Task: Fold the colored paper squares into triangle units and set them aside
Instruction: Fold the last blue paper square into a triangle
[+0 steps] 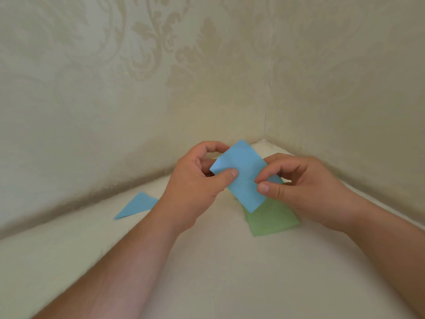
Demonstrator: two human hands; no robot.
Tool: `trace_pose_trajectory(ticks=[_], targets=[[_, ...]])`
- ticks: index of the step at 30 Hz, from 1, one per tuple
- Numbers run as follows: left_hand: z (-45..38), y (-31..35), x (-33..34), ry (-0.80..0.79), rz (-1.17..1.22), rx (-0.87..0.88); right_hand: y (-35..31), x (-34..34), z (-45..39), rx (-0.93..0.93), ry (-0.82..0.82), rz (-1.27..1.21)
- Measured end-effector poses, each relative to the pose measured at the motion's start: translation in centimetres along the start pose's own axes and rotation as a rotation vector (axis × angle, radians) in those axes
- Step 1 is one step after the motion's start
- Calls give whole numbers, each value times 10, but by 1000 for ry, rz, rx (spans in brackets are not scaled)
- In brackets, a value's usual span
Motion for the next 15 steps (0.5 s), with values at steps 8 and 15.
trace_pose_trajectory(ticks=[8,15], targets=[[-2,-5,3,101,145,-11,2,2,1,-1,5,14],[4,4,4,14,78,-33,3,-5,-5,-19,90,-173]])
Point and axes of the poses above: each hand's wrist, its own z-axis away from the middle knuckle, its own x-axis out of the palm, y = z × x, the point moved 2 cm from there along -z, towards the middle knuckle, and after that the axes turned 5 degrees about y, right-handed, at the moved point
